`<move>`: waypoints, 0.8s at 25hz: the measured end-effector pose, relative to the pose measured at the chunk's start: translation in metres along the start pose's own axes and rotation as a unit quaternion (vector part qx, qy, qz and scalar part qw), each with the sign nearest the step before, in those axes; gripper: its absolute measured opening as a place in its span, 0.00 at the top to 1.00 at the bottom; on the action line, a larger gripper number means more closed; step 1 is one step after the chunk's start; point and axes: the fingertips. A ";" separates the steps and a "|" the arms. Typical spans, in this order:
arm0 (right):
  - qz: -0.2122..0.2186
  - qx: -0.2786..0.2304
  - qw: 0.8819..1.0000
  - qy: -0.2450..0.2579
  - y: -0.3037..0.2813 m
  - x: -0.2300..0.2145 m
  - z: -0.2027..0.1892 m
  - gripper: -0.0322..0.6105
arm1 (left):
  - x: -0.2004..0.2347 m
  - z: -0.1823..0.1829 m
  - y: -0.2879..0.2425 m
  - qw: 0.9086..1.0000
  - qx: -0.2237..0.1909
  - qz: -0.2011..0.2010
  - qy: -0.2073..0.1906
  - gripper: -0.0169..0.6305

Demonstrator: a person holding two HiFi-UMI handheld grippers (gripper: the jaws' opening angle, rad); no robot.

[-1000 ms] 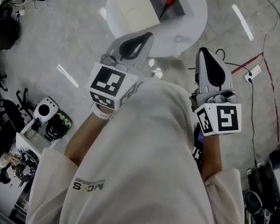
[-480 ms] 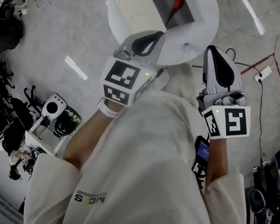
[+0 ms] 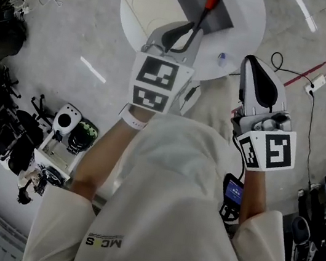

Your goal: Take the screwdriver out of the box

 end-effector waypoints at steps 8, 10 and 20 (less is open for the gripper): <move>-0.004 0.002 0.999 -0.041 -0.023 -0.029 -0.014 0.95 | 0.018 -0.017 -0.071 0.998 0.055 0.001 -0.010 0.82; -0.004 0.003 0.999 -0.045 -0.030 -0.036 -0.017 0.95 | 0.024 -0.018 -0.088 0.998 0.064 0.000 -0.009 0.79; -0.028 0.012 0.998 -0.061 -0.044 -0.068 -0.040 0.95 | 0.044 -0.039 -0.152 0.994 0.110 0.013 0.019 0.77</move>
Point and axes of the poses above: the fingertips, and each gripper's own axes: y backward along the fingers, x to its left, z out of its top, and after that the axes turned 8 degrees about -y, right-handed
